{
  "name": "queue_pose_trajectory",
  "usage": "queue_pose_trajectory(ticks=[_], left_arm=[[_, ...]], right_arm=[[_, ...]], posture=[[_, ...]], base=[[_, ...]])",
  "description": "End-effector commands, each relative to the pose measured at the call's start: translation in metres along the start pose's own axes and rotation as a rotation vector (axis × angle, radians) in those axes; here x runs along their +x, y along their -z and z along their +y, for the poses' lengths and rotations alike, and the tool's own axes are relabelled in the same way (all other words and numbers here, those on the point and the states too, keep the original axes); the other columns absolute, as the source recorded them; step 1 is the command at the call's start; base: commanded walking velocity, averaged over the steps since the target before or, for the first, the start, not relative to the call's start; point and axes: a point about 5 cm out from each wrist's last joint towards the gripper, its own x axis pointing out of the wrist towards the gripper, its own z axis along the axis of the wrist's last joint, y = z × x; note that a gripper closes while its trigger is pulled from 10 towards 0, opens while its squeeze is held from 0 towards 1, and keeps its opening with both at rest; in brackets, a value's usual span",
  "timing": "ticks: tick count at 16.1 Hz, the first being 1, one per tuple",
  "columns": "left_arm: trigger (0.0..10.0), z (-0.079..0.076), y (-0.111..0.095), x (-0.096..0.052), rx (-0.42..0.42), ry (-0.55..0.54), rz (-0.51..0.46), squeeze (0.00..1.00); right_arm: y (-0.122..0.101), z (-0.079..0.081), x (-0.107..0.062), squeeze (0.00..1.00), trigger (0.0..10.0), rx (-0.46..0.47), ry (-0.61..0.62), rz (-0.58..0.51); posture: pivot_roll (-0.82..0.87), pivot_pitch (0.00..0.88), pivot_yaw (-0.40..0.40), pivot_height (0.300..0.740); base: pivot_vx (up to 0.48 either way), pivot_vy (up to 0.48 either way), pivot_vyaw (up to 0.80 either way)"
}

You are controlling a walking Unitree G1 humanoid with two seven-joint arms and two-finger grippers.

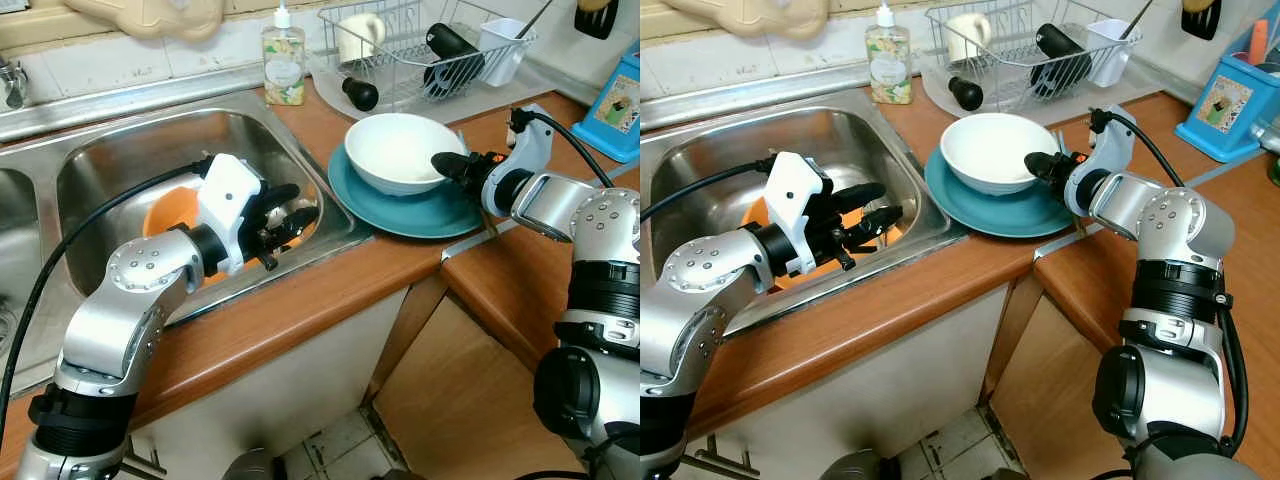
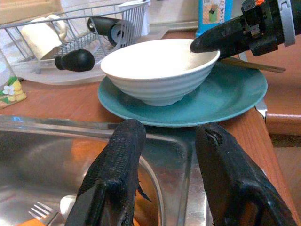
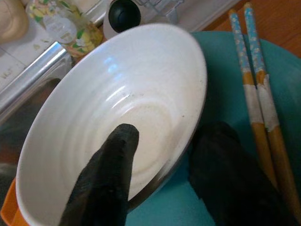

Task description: Kitchen organization

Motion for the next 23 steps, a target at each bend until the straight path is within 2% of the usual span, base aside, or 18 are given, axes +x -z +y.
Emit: queue_pose_trajectory(ticks=[1,12,18,19,20,21,22,23], left_arm=[[10.0,-0.002,-0.006,0.001,0.024,0.009,-0.007,0.0],[10.0,-0.001,-0.009,0.003,0.036,-0.005,-0.011,0.0],[10.0,0.004,-0.013,0.006,0.011,-0.046,-0.032,0.0],[10.0,0.009,-0.016,0.011,-0.085,-0.102,-0.079,0.0],[10.0,0.01,-0.017,0.013,-0.125,-0.109,-0.096,0.0],[10.0,0.01,-0.017,0.013,-0.125,-0.109,-0.096,0.0],[10.0,0.011,-0.021,0.021,-0.186,-0.136,-0.135,0.27],[10.0,0.012,-0.02,0.026,-0.212,-0.166,-0.133,0.0]], right_arm=[[-0.005,0.006,-0.001,0.0,0.0,0.003,-0.019,-0.006],[0.006,0.005,0.0,0.0,0.0,0.032,-0.005,0.025],[-0.003,0.008,-0.001,0.0,0.0,0.022,-0.011,-0.041],[-0.021,0.022,-0.009,0.0,0.0,-0.071,-0.083,-0.202],[-0.026,0.026,-0.011,0.0,0.0,-0.116,-0.096,-0.247],[-0.026,0.026,-0.011,0.0,0.0,-0.116,-0.096,-0.247],[-0.035,0.043,-0.02,0.0,0.0,-0.261,-0.13,-0.334],[-0.037,0.053,-0.023,0.0,0.0,-0.371,-0.145,-0.376]], posture=[[-0.05,0.012,-0.002,0.74],[-0.05,0.019,0.001,0.74],[-0.05,0.02,0.005,0.74],[-0.05,0.023,0.004,0.74],[-0.05,0.023,0.005,0.74],[-0.05,0.023,0.005,0.74],[-0.05,0.023,0.006,0.74],[-0.05,0.024,0.015,0.74]], base=[[0.0,0.0,0.0],[0.0,0.0,0.0],[0.0,0.0,0.0],[0.0,0.0,0.0],[0.0,0.0,0.0],[0.0,0.0,0.0],[0.0,0.0,0.0],[0.0,0.0,0.0]])
